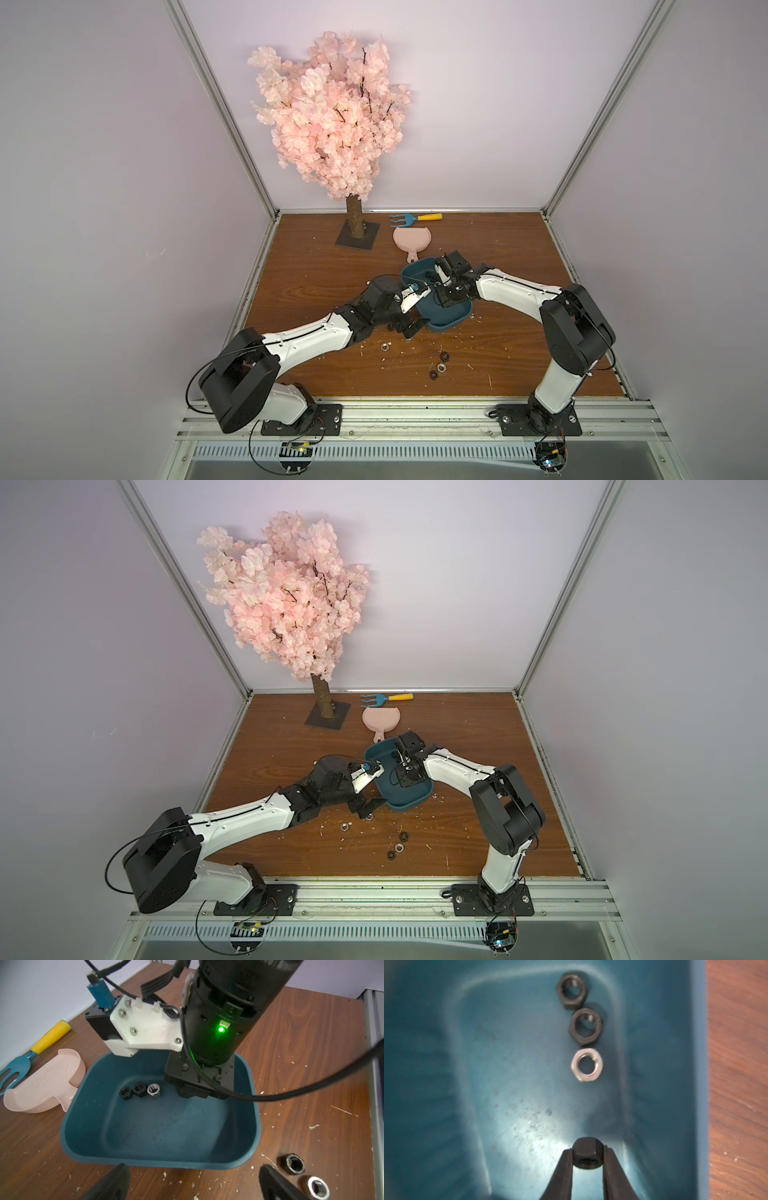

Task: Put the nuts on the desktop into the storage box
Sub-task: Place the nut in the storage box.

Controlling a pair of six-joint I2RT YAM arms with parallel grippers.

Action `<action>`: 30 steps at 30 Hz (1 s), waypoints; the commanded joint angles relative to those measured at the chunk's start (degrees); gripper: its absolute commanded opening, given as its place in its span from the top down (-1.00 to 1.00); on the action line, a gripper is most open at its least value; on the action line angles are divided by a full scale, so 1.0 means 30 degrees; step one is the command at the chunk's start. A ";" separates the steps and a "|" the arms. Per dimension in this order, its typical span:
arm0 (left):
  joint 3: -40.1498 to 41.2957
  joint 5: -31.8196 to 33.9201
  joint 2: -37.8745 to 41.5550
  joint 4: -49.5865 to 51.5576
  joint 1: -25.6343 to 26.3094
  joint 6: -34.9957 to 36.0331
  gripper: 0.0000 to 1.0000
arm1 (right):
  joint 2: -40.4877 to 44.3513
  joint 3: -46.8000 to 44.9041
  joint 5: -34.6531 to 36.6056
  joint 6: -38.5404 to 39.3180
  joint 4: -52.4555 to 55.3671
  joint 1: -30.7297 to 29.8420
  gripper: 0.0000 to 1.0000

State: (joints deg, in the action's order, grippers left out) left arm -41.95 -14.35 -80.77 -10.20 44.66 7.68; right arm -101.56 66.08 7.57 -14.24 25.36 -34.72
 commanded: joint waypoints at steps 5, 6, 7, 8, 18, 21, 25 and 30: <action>-0.0956 0.0539 -0.0696 0.1134 0.0146 -0.1523 -0.99 | -0.0548 0.0805 0.1160 -0.0777 0.0195 0.0060 0.82; -0.0968 0.0549 -0.0703 0.1218 0.0165 -0.1615 -0.99 | -0.0691 0.0894 0.1261 -0.0756 0.0166 0.0063 0.81; -0.0997 0.0451 -0.0703 0.1311 0.0152 -0.1724 -1.00 | -0.0819 0.1008 0.1397 -0.0733 0.0171 0.0060 0.79; -0.1016 0.0419 -0.0674 0.1411 0.0169 -0.1788 -1.00 | -0.0962 0.1099 0.1575 -0.0703 0.0158 0.0068 0.77; -0.0547 0.0108 -0.0306 0.1285 0.0161 -0.2089 -1.00 | -0.1393 0.1241 0.1372 -0.0710 -0.0645 0.0045 0.68; -0.0400 0.0092 -0.0240 0.1318 0.0143 -0.2092 -1.00 | -0.1362 0.1234 0.1447 -0.0698 -0.0865 0.0056 0.63; -0.0055 0.0184 -0.0033 0.1118 0.0158 -0.2124 -1.00 | -0.1625 0.1472 0.1214 -0.0448 -0.0866 0.0028 0.40; 0.0527 0.0355 0.0288 0.0777 0.0142 -0.2324 -0.99 | -0.1397 0.1443 0.1544 -0.0500 -0.0747 -0.0054 0.16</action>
State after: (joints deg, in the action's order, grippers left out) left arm -41.23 -13.67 -81.21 -7.16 44.69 1.48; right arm -106.41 68.53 10.55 -15.46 23.27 -34.74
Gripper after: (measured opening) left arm 0.997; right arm 0.402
